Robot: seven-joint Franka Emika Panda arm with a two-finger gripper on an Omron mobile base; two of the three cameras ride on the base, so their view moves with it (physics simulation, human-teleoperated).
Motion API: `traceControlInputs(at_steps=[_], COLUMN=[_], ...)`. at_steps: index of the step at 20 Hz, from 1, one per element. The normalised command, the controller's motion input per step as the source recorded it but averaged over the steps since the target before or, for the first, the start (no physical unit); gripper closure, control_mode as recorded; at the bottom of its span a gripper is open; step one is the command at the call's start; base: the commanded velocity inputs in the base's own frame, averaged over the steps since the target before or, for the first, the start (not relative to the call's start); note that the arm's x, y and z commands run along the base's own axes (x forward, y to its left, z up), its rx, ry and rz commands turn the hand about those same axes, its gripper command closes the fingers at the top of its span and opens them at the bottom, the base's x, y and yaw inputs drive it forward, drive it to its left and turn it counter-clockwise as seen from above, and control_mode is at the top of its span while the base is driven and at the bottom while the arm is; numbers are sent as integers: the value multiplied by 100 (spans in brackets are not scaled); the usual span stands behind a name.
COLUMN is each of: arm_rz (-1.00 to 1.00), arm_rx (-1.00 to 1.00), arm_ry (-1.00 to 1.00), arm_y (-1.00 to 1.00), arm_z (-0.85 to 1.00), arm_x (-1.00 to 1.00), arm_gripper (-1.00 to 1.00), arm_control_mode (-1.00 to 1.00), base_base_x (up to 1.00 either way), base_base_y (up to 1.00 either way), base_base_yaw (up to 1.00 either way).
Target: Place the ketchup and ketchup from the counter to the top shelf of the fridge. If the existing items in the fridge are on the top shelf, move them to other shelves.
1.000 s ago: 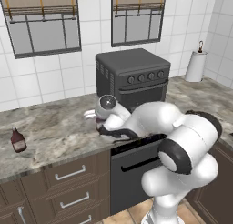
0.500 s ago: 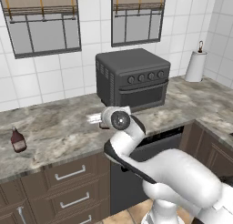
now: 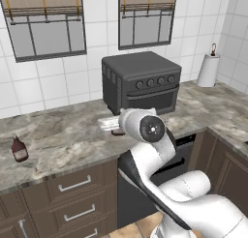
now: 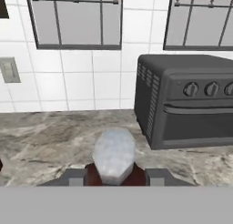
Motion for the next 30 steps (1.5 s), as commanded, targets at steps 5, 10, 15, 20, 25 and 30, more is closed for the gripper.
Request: traceControlInputs(at_steps=[5, 10, 15, 20, 25, 30], arm_rz=[0, 0, 0, -3, -6, 1], arm_rx=[0, 0, 0, 0, 0, 0], arm_ry=[2, 0, 11, 18, 5, 0], arm_y=[-1, -22, -67, -74, -14, -2], arm_z=[97, 59, 3, -4, 0, 0], arm_x=[-100, -100, -100, -94, -7, -39], arm_gripper=[100, 100, 100, 100, 100, 100], arm_control_mode=[-100, -100, -100, -100, -100, 100], base_base_x=[0, 0, 0, 0, 0, -20], base_base_y=[0, 0, 0, 0, 0, -2], base_base_yaw=[0, 0, 0, 0, 0, 1])
